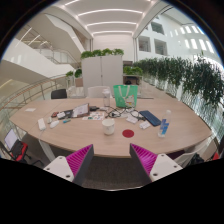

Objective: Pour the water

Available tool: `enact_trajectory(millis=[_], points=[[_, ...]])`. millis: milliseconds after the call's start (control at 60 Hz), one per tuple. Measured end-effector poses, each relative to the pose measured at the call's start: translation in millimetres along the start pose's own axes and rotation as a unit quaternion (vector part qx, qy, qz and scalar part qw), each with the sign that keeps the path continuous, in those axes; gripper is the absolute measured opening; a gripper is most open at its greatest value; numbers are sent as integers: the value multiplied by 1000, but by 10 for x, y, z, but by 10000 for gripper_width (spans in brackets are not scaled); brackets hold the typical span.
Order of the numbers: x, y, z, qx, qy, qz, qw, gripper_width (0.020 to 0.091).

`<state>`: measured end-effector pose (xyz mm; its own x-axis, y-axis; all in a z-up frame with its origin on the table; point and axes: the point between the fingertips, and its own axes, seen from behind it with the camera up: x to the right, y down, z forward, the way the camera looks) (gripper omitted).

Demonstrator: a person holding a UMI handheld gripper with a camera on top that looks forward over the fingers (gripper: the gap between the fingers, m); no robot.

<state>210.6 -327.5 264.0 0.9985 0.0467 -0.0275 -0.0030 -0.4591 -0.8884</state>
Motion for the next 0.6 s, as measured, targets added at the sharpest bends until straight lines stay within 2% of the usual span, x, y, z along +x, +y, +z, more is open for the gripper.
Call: enact_trajectory(millis=[250, 317, 433, 600], points=[[60, 16, 133, 15, 14, 6, 1000, 813], [364, -15, 301, 27, 18, 4, 999, 813], [1033, -77, 778, 65, 56, -2, 996, 813], [2289, -82, 1728, 86, 114, 2, 990, 813]])
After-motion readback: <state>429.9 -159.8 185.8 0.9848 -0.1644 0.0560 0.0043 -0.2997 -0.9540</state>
